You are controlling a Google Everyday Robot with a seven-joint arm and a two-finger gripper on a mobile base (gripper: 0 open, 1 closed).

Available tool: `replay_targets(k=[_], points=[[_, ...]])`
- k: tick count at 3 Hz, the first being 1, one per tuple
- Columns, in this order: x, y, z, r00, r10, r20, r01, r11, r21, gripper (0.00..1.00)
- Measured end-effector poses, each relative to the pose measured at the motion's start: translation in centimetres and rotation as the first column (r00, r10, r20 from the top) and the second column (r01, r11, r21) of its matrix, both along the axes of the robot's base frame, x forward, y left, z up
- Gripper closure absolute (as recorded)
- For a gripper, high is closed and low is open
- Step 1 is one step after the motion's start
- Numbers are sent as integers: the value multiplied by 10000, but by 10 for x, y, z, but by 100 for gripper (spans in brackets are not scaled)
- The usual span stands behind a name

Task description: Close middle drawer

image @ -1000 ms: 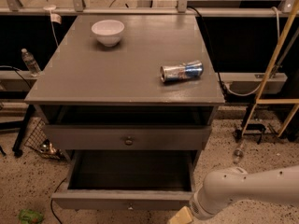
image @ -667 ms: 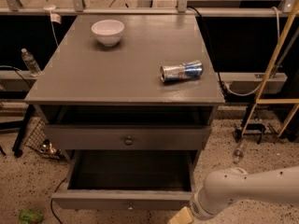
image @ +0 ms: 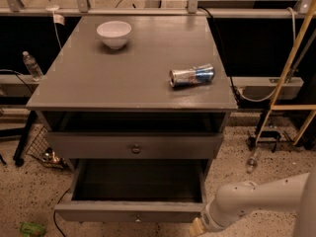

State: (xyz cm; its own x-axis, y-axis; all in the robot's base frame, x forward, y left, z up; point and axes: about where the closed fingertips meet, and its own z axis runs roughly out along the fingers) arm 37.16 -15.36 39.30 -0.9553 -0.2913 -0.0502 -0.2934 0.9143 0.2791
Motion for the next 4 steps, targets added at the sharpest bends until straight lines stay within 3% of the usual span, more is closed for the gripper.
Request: replay_targets(k=[1, 2, 3, 4], points=[[8, 2, -16, 9999, -121, -9, 121, 9999, 3, 65], [19, 4, -17, 9967, -301, 753, 297, 9995, 73, 90], [37, 9, -1, 9769, -557, 2061, 448, 9973, 575, 100], [54, 18, 20, 9403, -770, 3314, 379, 9917, 1229, 100]])
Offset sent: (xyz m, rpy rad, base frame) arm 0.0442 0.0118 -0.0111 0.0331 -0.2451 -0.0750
